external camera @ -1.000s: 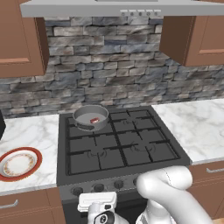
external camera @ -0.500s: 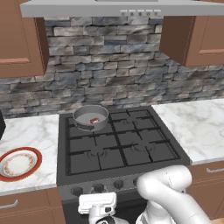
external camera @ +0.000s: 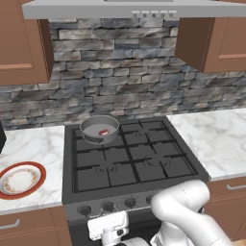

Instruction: Retrieve the frozen meat and place it in the pot on a burner. Then turn the burner on.

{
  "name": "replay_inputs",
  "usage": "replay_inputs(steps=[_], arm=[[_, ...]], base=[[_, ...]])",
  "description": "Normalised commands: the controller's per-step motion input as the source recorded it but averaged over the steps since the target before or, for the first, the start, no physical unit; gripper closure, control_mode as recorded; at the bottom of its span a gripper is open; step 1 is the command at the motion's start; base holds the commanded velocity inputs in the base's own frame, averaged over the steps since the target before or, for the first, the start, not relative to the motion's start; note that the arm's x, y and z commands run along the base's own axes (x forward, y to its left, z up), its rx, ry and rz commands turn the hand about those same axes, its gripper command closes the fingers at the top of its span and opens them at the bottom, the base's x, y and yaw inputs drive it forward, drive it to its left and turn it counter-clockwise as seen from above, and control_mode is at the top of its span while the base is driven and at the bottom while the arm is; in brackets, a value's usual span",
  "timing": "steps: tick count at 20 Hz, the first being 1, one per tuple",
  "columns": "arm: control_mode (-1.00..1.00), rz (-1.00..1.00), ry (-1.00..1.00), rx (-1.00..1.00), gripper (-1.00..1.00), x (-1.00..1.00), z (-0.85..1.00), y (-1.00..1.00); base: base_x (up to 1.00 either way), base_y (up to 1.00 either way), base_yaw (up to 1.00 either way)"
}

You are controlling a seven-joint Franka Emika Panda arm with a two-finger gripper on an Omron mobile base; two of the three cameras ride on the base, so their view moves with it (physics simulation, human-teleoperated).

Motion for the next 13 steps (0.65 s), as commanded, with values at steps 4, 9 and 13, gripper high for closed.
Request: replay_inputs(steps=[4, 9, 13], arm=[[-1.00, 0.90, 0.04, -0.33, 1.00, 0.00, -0.33, -0.11], [-1.00, 0.92, 0.02, -0.42, 1.00, -0.09, -0.46, -0.01], [-1.00, 0.86, 0.20, -0.56, 1.00, -0.23, -0.50, 0.00]], base=[[0.00, 0.00, 0.00], [0.00, 0.00, 0.00], [0.00, 0.00, 0.00]])
